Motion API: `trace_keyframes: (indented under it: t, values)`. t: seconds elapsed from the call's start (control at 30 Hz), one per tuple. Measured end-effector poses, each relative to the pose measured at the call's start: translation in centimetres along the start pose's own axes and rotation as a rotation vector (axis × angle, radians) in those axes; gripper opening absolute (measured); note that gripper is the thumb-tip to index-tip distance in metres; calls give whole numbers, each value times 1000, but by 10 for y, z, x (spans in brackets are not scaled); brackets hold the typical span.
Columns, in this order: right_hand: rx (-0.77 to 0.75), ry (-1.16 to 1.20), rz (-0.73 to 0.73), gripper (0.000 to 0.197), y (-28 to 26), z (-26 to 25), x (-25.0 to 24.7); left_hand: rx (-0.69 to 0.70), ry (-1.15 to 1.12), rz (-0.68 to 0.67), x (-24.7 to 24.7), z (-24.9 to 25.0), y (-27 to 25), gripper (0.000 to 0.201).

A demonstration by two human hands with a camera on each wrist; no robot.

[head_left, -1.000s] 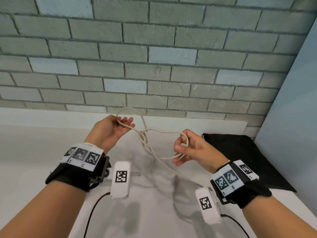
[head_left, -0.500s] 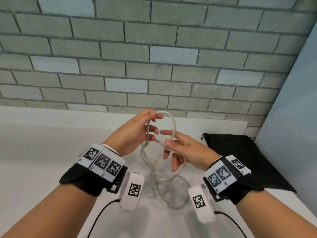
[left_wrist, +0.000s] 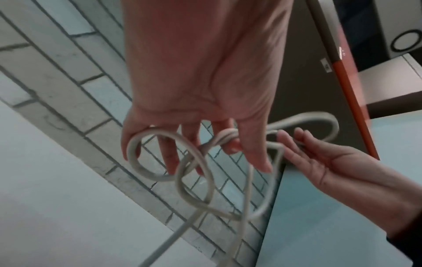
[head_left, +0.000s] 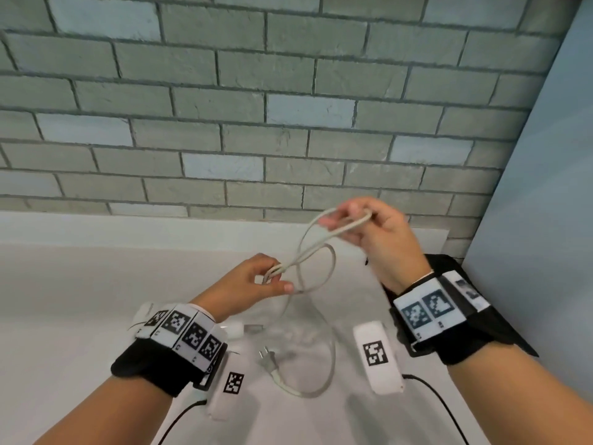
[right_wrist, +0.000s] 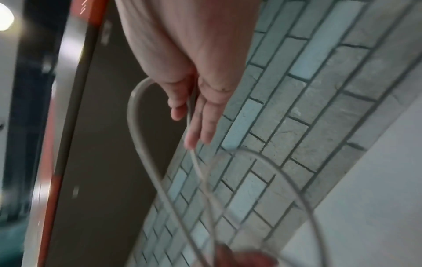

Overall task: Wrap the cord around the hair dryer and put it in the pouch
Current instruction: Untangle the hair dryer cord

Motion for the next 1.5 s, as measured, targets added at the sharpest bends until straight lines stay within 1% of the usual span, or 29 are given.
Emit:
trace_keyframes:
  t: [0.07,0.1,0.17,0.23,0.3,0.37,0.43,0.5,0.53,0.63,0.67,0.73,0.77,0.8,0.83,0.9,0.93,1.0,1.07,1.13,1.17,1.2,1.23,1.27,1.33,1.4,1.43,1.47,1.5]
  values:
    - [-155,50,169,21,3,-21,-30,-25,-101,-39,3,-6,-4,22]
    - [-251,-2,275,21,0,-33,-45,-19,-154,-35,1,-7,-5,20]
    - [-424,-223,444,20,-10,-54,-58,6,-219,-13,-8,-5,-4,17]
    - [-512,-327,477,18,-13,-65,-60,15,-217,-19,-15,-2,-4,11]
    - [-439,-303,390,18,-5,-62,-61,27,-172,-2,-20,1,-4,7]
    - [-203,-355,238,17,5,-44,-53,52,-131,70,-28,5,-2,11]
    - [40,-494,41,12,6,-16,-40,63,-106,180,-39,5,-1,14]
    - [191,-609,-111,19,-1,8,-32,58,-121,297,-52,3,-2,16]
    - [225,-646,-106,23,-2,15,-35,58,-130,341,-57,1,-3,17]
    - [196,-863,142,42,1,14,-63,71,-120,370,-60,3,-3,18]
    - [195,-965,149,51,1,15,-64,73,-112,359,-58,5,-3,18]
    - [196,-1154,21,75,-3,27,-51,73,-100,340,-53,7,-1,17]
    - [129,-1221,-5,84,-7,24,-40,71,-100,333,-50,8,-1,17]
    - [9,-1259,22,86,-11,15,-28,70,-103,329,-48,9,-1,17]
    - [-134,-1254,76,79,-18,2,-16,68,-107,325,-46,10,-1,17]
    - [-338,-1113,199,50,-33,-17,0,61,-117,319,-42,10,0,17]
    - [-370,-994,251,40,-39,-23,0,56,-124,314,-41,10,-1,17]
    - [-393,-854,305,38,-43,-24,-4,42,-144,315,-40,9,-1,18]
    - [-549,-949,305,44,-53,-30,7,23,-164,327,-42,6,-4,18]
    - [-789,-1025,304,39,-70,-41,21,4,-197,341,-45,2,-5,19]
    - [-865,-1028,289,31,-76,-44,27,-3,-220,344,-46,1,-5,19]
    - [-870,-1022,218,22,-76,-41,33,-7,-240,346,-47,-1,-5,19]
    - [-799,-1007,104,15,-69,-30,37,-7,-257,341,-47,-1,-4,19]
    - [-668,-986,-32,13,-58,-15,41,-1,-271,329,-45,0,-4,20]
    - [-413,-974,-245,25,-44,20,52,22,-290,293,-40,4,-2,20]
    - [-273,-943,-399,44,-39,45,65,47,-294,258,-34,8,0,20]
    - [-210,-937,-464,50,-39,55,72,56,-294,245,-32,10,0,20]
    - [-176,-957,-512,49,-40,63,78,58,-292,238,-32,10,0,20]
    - [-174,-997,-534,41,-40,67,81,56,-289,237,-33,9,-1,20]
Point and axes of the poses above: each hand's wrist, its own y-axis towards the middle knuckle, its own x-axis out of the palm, z = x × y, the point moved 10 cm from there along y, towards the middle knuckle, and after that the axes turned 9 degrees about x, right-handed, at the moved point
